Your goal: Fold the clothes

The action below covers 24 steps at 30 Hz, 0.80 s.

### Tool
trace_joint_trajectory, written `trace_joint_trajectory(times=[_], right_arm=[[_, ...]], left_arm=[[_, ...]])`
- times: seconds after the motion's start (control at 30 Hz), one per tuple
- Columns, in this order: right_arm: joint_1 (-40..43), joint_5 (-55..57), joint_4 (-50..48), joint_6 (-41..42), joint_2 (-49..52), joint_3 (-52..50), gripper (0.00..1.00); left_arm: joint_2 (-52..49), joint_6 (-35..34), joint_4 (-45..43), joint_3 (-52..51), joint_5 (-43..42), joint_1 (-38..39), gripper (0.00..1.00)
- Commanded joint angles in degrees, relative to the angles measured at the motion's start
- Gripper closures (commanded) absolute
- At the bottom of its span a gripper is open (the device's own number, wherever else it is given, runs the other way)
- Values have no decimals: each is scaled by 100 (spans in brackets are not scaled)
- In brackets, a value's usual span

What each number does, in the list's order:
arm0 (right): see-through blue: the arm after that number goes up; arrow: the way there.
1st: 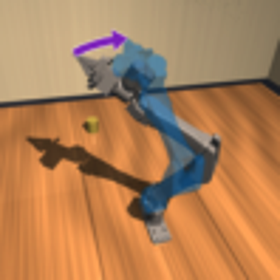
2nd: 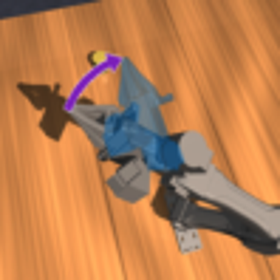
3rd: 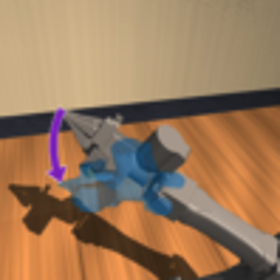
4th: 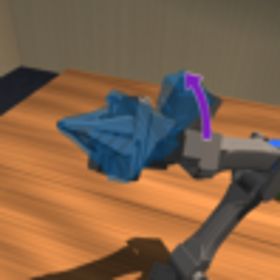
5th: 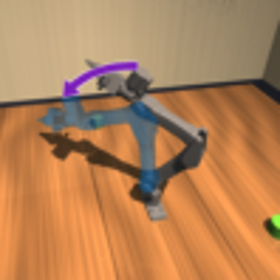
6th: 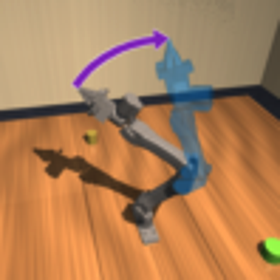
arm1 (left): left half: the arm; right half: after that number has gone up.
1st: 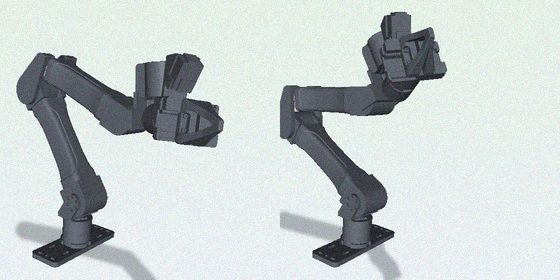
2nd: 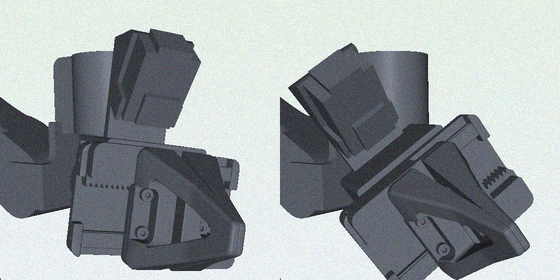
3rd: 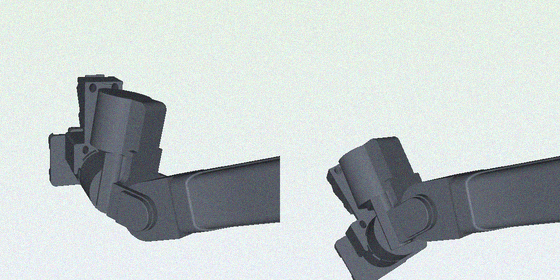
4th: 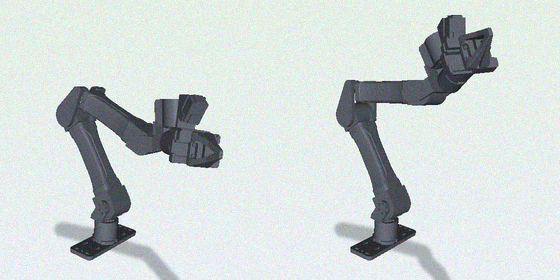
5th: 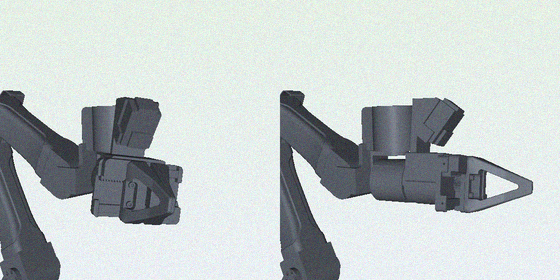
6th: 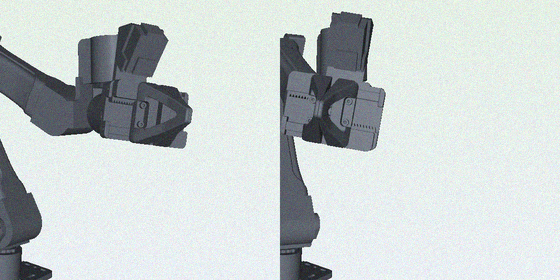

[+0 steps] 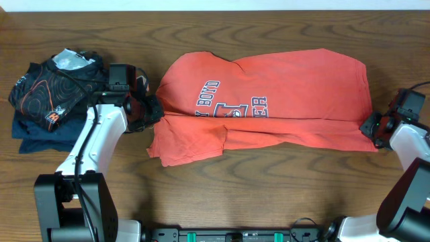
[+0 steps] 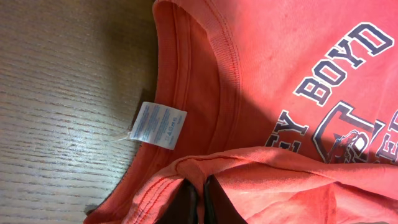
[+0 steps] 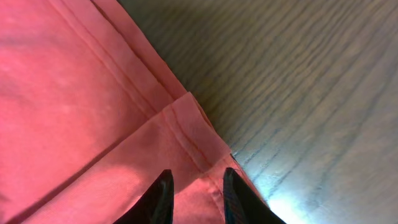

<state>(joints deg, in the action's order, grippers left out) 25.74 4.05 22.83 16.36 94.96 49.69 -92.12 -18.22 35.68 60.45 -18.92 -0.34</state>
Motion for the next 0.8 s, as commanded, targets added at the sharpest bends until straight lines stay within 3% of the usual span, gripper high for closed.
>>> trace_joint_trajectory(times=[0.0, 0.1, 0.2, 0.37, 0.77], right_arm=[[17, -87, -63, 208, 293, -68, 75], [17, -133, -157, 208, 428, -68, 76], [17, -136, -203, 210, 437, -68, 90], [17, -133, -227, 208, 422, -7, 99], [55, -138, -94, 208, 278, 236, 99]], left_arm=[[-26, -33, -4, -13, 94, -46, 94], [-26, -33, -2, -13, 94, -46, 94], [-26, -33, -2, -13, 94, -46, 94], [-26, -33, -2, -13, 94, -46, 94], [-26, -33, -20, -13, 96, -46, 94]])
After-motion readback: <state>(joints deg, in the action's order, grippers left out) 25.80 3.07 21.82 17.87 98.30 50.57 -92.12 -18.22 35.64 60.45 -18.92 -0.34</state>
